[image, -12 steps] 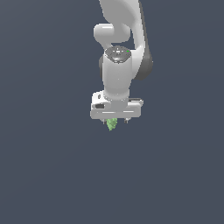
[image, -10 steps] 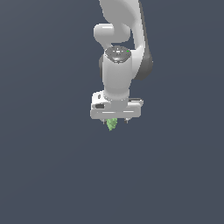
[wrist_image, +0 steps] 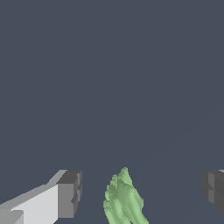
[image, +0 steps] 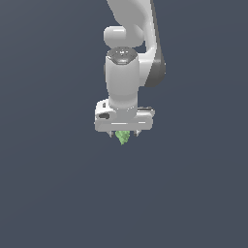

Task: Pick up the object and move it to a goal position.

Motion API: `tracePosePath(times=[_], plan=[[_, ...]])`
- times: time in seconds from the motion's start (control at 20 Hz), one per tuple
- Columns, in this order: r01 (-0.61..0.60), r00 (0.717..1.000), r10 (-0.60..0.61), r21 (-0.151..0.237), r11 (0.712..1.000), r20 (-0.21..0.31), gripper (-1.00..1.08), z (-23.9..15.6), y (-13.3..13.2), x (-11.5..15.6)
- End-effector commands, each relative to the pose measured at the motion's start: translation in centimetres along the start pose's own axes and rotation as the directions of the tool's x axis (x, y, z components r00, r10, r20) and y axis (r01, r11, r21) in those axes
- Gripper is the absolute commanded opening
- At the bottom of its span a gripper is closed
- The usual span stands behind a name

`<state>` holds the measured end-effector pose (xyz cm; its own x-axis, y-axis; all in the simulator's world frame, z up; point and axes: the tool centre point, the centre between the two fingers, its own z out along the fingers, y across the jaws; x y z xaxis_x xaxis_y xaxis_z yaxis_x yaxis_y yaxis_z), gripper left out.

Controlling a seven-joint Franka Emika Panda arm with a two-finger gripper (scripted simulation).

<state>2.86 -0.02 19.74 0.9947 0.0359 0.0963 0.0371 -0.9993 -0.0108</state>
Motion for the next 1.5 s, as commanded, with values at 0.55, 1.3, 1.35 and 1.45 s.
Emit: tracePosePath(times=[0.55,1.3,1.35,1.45], plan=[[0.094,0.995,-0.094,-0.001,0.996,0.019,1.0,1.6,0.1,-2.1],[0.392,0.916,-0.393,0.023,0.919,0.079,1.0,6.3,0.3,-9.8],[0.405,0.91,-0.406,0.025,0.914,0.081,1.0,6.5,0.3,-10.1],[0.426,0.9,-0.427,0.029,0.904,0.085,1.0,6.8,0.2,-10.7]])
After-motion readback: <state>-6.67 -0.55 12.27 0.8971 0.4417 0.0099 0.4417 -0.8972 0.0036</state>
